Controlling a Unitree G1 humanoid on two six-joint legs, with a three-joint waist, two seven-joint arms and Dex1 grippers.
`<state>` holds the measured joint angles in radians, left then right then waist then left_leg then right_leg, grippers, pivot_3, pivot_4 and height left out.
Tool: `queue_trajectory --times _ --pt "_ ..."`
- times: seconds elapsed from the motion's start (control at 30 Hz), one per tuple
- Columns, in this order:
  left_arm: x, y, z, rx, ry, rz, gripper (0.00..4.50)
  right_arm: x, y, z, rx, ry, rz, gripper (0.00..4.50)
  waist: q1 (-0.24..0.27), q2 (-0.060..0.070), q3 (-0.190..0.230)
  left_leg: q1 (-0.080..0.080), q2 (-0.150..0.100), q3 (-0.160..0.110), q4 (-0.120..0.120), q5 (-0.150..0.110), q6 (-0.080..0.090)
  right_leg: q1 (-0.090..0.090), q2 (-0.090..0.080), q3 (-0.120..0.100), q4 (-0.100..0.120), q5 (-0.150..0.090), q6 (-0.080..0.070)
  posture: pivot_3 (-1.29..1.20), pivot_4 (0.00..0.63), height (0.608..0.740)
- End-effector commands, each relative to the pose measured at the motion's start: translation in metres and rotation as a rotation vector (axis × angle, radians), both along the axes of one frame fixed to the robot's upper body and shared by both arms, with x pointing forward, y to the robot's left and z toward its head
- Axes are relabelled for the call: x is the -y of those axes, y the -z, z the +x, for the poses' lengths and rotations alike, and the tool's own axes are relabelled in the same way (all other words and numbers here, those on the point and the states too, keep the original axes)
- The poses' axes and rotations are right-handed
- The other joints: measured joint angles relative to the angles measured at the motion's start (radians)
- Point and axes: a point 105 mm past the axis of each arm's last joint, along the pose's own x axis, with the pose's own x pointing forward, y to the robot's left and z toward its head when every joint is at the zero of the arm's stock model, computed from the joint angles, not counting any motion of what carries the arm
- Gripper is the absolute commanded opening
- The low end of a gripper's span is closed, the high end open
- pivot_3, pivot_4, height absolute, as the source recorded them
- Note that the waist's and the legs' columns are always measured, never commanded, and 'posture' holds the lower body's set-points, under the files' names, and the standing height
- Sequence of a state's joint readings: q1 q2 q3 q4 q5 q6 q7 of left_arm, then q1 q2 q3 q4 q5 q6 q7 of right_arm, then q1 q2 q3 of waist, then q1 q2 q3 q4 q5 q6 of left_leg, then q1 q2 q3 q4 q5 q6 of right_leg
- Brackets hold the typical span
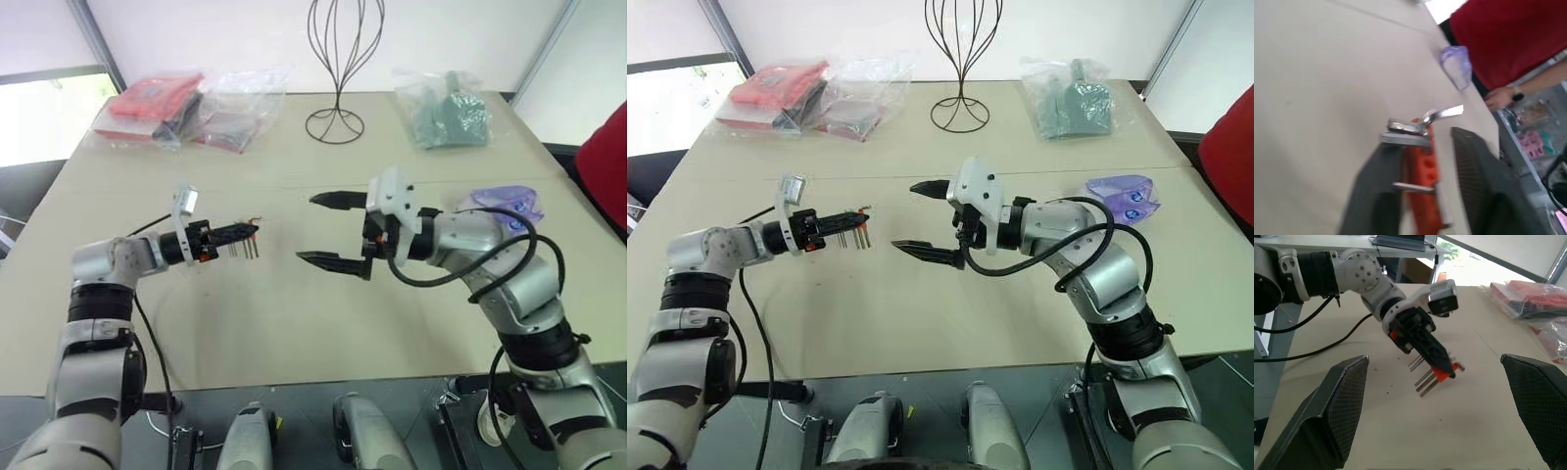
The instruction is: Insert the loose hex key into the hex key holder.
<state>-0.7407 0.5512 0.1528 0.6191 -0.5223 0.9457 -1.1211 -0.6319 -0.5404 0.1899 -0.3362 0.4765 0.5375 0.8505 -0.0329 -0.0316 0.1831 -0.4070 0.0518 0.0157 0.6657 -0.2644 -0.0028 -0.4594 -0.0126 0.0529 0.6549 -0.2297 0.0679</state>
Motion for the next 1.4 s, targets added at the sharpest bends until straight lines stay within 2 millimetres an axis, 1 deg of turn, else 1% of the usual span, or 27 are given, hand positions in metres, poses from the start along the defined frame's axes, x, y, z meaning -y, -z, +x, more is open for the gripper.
queue_trajectory --times 0.03,0.1,0.17,0.23,0.27,0.33,0.37,0.4,0.5,0.57,0.63,0.77,0.9,1.0,1.07,1.2,1.23,1.27,1.33,1.4 --pt "-0.004 0.01 0.005 -0.004 -0.022 0.097 3.62 -0.002 -0.013 -0.002 0.057 -0.012 0.03 4.5 -0.003 0.0 0.0 0.0 0.0 0.0 0.0 0.0 0.0 0.0 0.0 0.0 0.0 0.0 0.0 0.0 0.15 0.74" --pt "-0.011 0.021 0.009 -0.044 -0.061 0.153 4.47 -0.002 -0.013 -0.002 0.054 -0.005 0.037 4.5 -0.002 0.0 0.0 0.0 0.0 0.0 0.0 0.0 0.0 0.0 0.0 0.0 0.0 0.0 0.0 0.0 0.15 0.74" --pt "-0.021 0.03 0.013 -0.045 -0.104 0.258 4.47 -0.001 -0.012 -0.001 0.054 0.0 0.035 4.5 -0.002 0.0 0.0 0.003 0.0 0.0 0.0 0.0 0.0 0.004 0.0 0.0 0.0 0.0 0.0 0.0 0.15 0.74" --pt "-0.045 0.043 0.018 0.002 -0.164 0.466 4.47 0.001 -0.013 -0.001 0.053 0.011 0.038 4.5 -0.004 0.0 0.0 0.01 0.0 0.0 -0.001 0.0 0.0 0.011 0.0 0.0 0.0 0.0 0.0 0.0 0.15 0.74" --pt "-0.058 0.045 0.019 0.032 -0.184 0.556 4.47 0.002 -0.013 0.0 0.054 0.017 0.038 4.5 -0.008 0.0 -0.001 0.017 0.0 0.0 -0.003 0.0 0.0 0.017 0.0 0.0 -0.003 -0.001 -0.002 0.0 0.15 0.74" --pt "-0.084 0.041 0.02 0.07 -0.243 0.664 4.47 0.005 -0.012 0.0 0.055 0.03 0.035 4.5 -0.018 0.0 -0.001 0.024 0.001 0.0 -0.006 0.0 0.0 0.023 0.0 0.0 -0.004 -0.002 -0.004 0.0 0.15 0.74" --pt "-0.092 0.039 0.02 0.091 -0.249 0.704 4.47 0.006 -0.012 0.0 0.054 0.035 0.033 4.5 -0.026 0.0 -0.001 0.028 0.001 0.001 -0.008 0.0 0.0 0.025 0.0 0.001 -0.005 -0.002 -0.004 0.0 0.15 0.74" --pt "-0.104 0.039 0.015 0.13 -0.225 0.802 4.47 0.008 -0.01 0.001 0.053 0.043 0.028 4.5 -0.035 -0.001 -0.001 0.033 0.001 0.003 -0.013 0.0 0.0 0.028 0.0 0.003 -0.006 -0.003 -0.004 0.0 0.15 0.74" --pt "-0.12 0.042 0.004 0.2 -0.149 0.978 4.47 0.01 -0.008 0.002 0.047 0.054 0.024 4.5 -0.043 0.0 -0.001 0.036 0.001 0.004 -0.019 0.0 0.0 0.027 0.001 0.004 -0.005 -0.003 -0.005 0.0 0.15 0.74" --pt "-0.12 0.046 -0.002 0.209 -0.109 1.01 4.47 0.011 -0.007 0.003 0.039 0.056 0.033 4.5 -0.038 0.0 -0.001 0.034 0.002 0.004 -0.02 0.0 0.0 0.023 0.002 0.004 -0.003 -0.004 -0.006 0.0 0.15 0.74" --pt "-0.116 0.05 -0.005 0.212 -0.092 1.005 4.47 0.01 -0.007 0.004 0.035 0.056 0.038 4.5 -0.034 0.0 -0.001 0.033 0.002 0.004 -0.02 0.0 0.0 0.022 0.002 0.003 -0.001 -0.004 -0.006 0.0 0.15 0.74" --pt "-0.098 0.054 -0.007 0.142 -0.127 0.842 4.47 0.007 -0.006 0.008 0.036 0.05 0.04 4.5 -0.034 0.0 -0.001 0.033 0.001 0.005 -0.019 0.0 0.0 0.023 0.001 0.004 -0.002 -0.004 -0.005 0.0 0.15 0.74" --pt "-0.098 0.054 -0.008 0.154 -0.109 0.859 4.47 0.008 -0.004 0.01 0.038 0.051 0.029 4.5 -0.031 0.0 -0.002 0.033 0.001 0.005 -0.018 0.0 0.0 0.024 0.001 0.004 -0.003 -0.005 -0.005 0.0 0.15 0.74" --pt "-0.101 0.049 -0.007 0.165 -0.112 0.868 4.47 0.008 -0.003 0.011 0.036 0.054 0.03 4.5 -0.03 0.0 -0.002 0.033 0.001 0.005 -0.018 0.0 0.0 0.024 0.001 0.004 -0.003 -0.005 -0.004 0.0 0.15 0.74" --pt "-0.109 0.04 -0.003 0.186 -0.148 0.888 4.47 0.009 -0.001 0.009 0.034 0.057 0.023 4.5 -0.03 0.0 -0.002 0.033 0.001 0.005 -0.018 0.0 0.0 0.024 0.001 0.004 -0.003 -0.005 -0.004 0.0 0.15 0.74" --pt "-0.123 0.03 0.0 0.218 -0.19 0.946 4.47 0.01 0.002 0.009 0.034 0.063 0.004 4.5 -0.031 0.0 -0.001 0.033 0.001 0.005 -0.019 0.0 0.0 0.024 0.001 0.004 -0.003 -0.005 -0.004 0.0 0.15 0.74" --pt "-0.129 0.025 -0.002 0.261 -0.167 1.023 4.47 0.011 0.003 0.009 0.036 0.067 -0.002 4.5 -0.034 0.0 -0.001 0.033 0.001 0.005 -0.019 0.0 0.0 0.023 0.001 0.004 -0.003 -0.006 -0.005 0.0 0.15 0.74" --pt "-0.131 0.021 -0.003 0.294 -0.152 1.061 4.47 0.012 0.004 0.01 0.038 0.069 -0.006 4.5 -0.037 0.0 -0.001 0.033 0.001 0.005 -0.019 0.0 0.0 0.023 0.001 0.004 -0.003 -0.006 -0.005 0.0 0.15 0.74" --pt "-0.129 0.01 -0.003 0.33 -0.169 1.046 4.47 0.013 0.005 0.011 0.04 0.075 -0.007 4.5 -0.039 0.0 -0.001 0.033 0.002 0.005 -0.019 0.0 0.0 0.023 0.001 0.004 -0.003 -0.006 -0.006 0.0 0.15 0.74" --pt "-0.123 -0.004 -0.003 0.372 -0.217 0.962 4.47 0.014 0.004 0.013 0.044 0.084 -0.004 4.5 -0.037 0.0 -0.001 0.032 0.002 0.005 -0.02 0.0 0.0 0.021 0.001 0.004 -0.003 -0.006 -0.005 0.0 0.15 0.74"
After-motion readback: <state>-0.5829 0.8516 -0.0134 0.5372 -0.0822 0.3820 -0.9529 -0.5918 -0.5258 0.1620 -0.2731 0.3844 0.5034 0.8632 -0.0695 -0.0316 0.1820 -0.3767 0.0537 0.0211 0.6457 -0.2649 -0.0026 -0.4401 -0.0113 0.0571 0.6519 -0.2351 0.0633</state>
